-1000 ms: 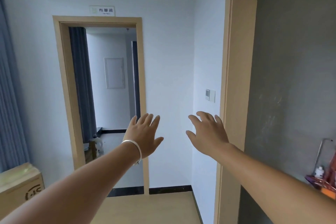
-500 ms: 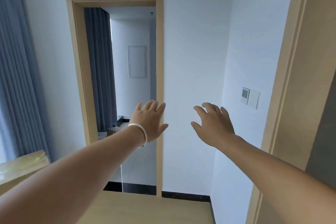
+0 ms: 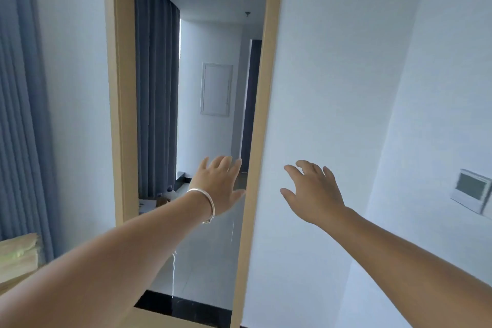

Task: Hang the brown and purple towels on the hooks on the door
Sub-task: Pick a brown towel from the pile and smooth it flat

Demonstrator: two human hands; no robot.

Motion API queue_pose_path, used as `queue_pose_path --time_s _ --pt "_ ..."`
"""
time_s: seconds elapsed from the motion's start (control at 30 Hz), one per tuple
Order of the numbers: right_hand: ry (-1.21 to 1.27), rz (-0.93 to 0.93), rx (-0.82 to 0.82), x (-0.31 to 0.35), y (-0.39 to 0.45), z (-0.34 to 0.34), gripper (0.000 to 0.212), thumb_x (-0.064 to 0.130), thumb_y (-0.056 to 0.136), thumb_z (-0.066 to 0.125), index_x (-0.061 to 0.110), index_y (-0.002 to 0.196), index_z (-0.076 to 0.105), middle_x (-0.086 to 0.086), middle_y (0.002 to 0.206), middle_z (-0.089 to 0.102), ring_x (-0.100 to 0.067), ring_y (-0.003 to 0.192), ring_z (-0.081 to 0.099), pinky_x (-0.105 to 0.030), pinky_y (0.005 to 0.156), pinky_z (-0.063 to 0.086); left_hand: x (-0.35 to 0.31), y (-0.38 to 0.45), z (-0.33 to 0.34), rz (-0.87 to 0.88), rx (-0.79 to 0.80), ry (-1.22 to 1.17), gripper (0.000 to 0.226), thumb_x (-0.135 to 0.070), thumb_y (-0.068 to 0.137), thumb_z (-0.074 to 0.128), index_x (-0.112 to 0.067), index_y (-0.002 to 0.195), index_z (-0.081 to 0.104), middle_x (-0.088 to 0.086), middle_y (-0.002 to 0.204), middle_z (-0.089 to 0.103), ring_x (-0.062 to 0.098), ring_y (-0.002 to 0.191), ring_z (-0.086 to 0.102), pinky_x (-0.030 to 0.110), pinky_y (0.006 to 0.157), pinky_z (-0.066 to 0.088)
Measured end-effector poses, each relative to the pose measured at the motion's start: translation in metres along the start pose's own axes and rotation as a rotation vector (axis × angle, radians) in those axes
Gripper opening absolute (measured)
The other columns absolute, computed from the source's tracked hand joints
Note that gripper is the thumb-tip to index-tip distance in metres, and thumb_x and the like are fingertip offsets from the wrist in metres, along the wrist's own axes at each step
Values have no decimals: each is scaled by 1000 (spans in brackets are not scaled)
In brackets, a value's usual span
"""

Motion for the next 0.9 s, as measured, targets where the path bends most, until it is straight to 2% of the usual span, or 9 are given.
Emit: queue_pose_path --time_s 0.13,0.3,0.4,0.53,0.7,0.9 --pt "20 -76 -61 51 91 17 48 43 94 42 25 139 39 -1 144 40 -22 131 36 -45 110 25 90 40 33 -91 -27 28 71 -57 93 33 -20 150 13 4 155 23 24 144 16 48 117 16" --pt "103 -225 -41 149 165 68 50 47 94 43 26 139 39 0 140 41 -21 128 38 -41 107 28 199 34 80 -237 21 108 72 -61 91 34 -23 150 16 0 152 29 24 142 21 46 115 19" --pt "154 -342 -34 220 203 94 47 46 93 44 27 135 41 1 135 44 -21 124 41 -39 102 30 266 11 101 -336 59 160 73 -63 90 34 -24 149 17 0 151 30 24 141 24 46 115 19" --pt "270 -510 -6 326 248 129 52 47 95 43 26 141 36 0 144 39 -20 133 34 -44 110 25 361 -33 128 -506 151 237 74 -63 92 33 -23 150 13 2 155 23 25 144 18 49 118 16" --pt "372 -756 -12 472 295 161 56 49 95 41 25 145 33 -3 145 39 -23 132 36 -49 113 21 475 -101 152 -732 250 341 76 -60 92 36 -20 152 9 3 154 23 22 144 16 46 117 15" --pt "511 -1009 -25 627 346 177 54 49 94 44 25 142 36 -2 143 40 -23 132 37 -49 111 25 572 -179 165 -1025 348 459 76 -64 90 34 -23 151 12 3 155 24 22 144 19 46 117 17"
Point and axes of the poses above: each hand's wrist, its own y-axis towards the middle knuckle, its own z-axis out of the palm, x = y × z, the point moved 7 cm from there along y, towards the middle knuckle
